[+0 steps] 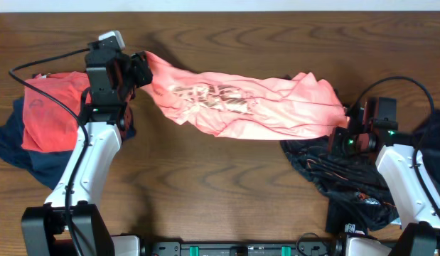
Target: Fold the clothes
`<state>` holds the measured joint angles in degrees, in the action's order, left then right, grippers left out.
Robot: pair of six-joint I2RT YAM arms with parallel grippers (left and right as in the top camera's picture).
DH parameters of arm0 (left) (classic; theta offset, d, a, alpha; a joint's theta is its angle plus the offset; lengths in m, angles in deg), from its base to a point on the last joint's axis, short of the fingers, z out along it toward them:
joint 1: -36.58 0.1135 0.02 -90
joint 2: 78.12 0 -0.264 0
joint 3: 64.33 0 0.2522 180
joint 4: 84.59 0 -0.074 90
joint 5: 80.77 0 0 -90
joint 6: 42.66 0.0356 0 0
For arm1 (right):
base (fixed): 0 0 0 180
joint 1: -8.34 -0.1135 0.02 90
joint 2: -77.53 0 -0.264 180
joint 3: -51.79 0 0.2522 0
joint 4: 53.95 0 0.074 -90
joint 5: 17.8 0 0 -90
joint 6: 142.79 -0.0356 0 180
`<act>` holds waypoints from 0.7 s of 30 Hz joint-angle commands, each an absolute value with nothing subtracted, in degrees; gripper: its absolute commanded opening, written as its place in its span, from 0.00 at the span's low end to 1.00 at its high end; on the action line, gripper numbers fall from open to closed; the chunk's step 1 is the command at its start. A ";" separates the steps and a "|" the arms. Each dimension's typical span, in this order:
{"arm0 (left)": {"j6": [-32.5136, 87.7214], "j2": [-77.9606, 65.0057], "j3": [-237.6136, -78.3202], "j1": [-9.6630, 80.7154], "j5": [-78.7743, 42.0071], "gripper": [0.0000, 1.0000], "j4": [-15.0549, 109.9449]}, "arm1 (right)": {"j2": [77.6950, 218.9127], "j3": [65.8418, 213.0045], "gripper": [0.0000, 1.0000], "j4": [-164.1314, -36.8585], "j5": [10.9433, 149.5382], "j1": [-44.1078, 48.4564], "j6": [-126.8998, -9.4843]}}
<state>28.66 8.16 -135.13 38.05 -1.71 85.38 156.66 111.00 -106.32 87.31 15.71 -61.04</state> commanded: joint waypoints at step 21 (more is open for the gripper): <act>28.58 19.02 -129.20 22.99 -4.11 0.98 72.48 | 160.05 108.51 0.01 -106.56 91.88 -0.20 -51.82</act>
<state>28.27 15.91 -129.71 23.80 -6.17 70.30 158.43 108.97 -106.67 91.27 1.57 -52.98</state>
